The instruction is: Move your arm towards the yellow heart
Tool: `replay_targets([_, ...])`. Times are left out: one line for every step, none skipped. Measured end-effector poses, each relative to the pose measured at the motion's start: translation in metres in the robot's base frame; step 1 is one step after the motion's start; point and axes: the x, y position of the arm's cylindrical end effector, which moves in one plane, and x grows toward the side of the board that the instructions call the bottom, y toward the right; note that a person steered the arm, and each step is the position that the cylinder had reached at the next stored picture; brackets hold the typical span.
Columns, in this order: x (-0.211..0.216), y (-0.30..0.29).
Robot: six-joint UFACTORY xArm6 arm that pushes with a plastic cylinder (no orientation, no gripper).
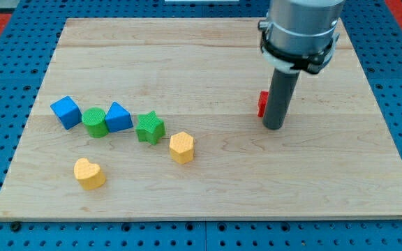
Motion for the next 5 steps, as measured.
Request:
replay_targets([-0.086, 0.0])
replay_targets([-0.135, 0.0])
replay_targets([-0.144, 0.009])
replay_targets([-0.164, 0.01])
replay_targets([-0.157, 0.008])
